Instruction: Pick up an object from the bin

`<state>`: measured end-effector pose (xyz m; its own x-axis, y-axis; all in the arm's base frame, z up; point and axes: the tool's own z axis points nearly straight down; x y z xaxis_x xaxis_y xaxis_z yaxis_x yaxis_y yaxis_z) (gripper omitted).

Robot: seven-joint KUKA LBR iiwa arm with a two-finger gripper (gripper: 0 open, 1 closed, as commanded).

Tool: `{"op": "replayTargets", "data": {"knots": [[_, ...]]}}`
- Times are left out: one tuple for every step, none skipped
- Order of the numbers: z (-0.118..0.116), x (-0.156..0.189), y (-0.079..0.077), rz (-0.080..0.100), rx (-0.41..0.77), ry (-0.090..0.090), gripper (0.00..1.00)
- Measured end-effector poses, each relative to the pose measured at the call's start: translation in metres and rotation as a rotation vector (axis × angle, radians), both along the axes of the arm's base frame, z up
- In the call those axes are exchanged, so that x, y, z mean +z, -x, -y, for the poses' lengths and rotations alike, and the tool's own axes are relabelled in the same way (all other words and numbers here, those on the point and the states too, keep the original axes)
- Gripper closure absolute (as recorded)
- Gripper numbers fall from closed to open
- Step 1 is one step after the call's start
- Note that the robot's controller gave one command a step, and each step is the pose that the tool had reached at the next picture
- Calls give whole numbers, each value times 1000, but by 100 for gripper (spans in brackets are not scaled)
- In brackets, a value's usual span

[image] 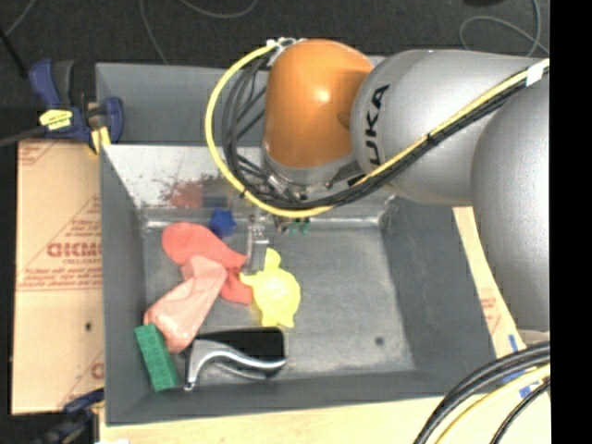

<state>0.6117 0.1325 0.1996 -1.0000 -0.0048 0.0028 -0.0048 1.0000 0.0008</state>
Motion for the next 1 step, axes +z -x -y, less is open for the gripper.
{"op": "replayTargets", "data": {"knots": [[1, 5, -1, 6, -2, -1, 0]]}}
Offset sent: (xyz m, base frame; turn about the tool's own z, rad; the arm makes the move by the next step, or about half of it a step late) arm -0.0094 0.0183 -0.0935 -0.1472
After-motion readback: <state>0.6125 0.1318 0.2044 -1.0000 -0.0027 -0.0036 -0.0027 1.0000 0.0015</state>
